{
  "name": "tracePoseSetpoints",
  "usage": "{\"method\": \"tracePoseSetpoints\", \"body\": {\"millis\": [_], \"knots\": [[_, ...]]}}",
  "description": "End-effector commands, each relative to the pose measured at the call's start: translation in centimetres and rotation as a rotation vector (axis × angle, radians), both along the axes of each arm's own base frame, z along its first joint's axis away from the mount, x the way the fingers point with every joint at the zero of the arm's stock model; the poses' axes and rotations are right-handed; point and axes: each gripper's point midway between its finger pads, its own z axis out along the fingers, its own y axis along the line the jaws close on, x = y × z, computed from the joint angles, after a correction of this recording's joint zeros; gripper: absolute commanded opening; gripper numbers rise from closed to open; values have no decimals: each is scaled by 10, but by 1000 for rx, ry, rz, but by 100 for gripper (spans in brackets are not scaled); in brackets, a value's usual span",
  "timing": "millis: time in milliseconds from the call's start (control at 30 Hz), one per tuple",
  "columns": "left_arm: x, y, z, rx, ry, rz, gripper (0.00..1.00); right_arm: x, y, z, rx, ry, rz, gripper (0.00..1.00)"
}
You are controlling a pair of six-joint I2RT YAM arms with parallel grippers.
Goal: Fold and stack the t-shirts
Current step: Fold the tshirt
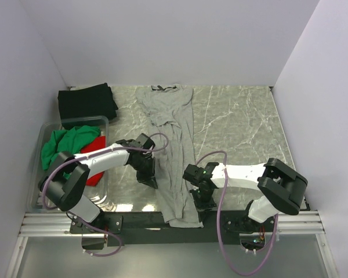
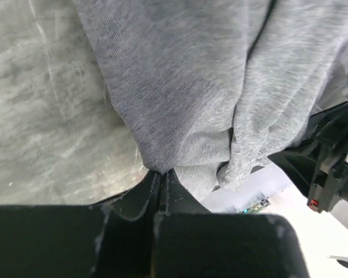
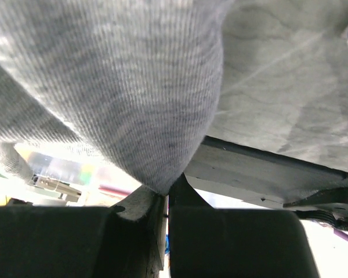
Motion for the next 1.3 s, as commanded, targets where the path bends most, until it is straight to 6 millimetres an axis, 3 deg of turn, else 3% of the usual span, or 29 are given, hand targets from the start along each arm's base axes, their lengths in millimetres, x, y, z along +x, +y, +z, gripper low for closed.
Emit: {"method": "tracePoseSetpoints", "body": {"millis": [0, 67, 100, 133, 233, 267, 433, 533, 733, 967, 1133, 1267], "knots": [[4, 7, 16, 38, -43, -23, 2, 0, -2, 11, -8, -12, 8, 0], [5, 4, 20, 16, -44, -17, 13, 1, -4, 11, -16, -14, 5, 0], [3, 2, 21, 3, -39, -16, 33, 0, -5, 11, -19, -14, 8, 0], [2, 0, 23, -14, -42, -13, 41, 1, -5, 11, -20, -14, 7, 0], [-10, -5, 22, -86, -6, -6, 61, 1, -5, 10, -24, -10, 7, 0], [-22, -4, 20, -109, 42, 0, 64, 1, -5, 10, -24, -13, 8, 0], [-40, -16, 31, -298, 39, -10, 67, 0, -7, 10, -23, -15, 1, 0], [-60, -16, 25, -319, 98, -24, 67, -1, -8, 9, -24, -15, -2, 0], [-91, -38, 23, -367, 140, -89, 69, 0, -7, 8, -28, -16, 0, 0], [-100, -54, 10, -341, 150, -143, 72, -2, -12, 7, -33, -16, 9, 0], [-106, -53, -7, -246, 178, -170, 71, -1, -12, 8, -29, -20, 14, 0], [-102, -54, -10, -195, 147, -182, 70, 1, -10, 10, -21, -28, 24, 0]]}}
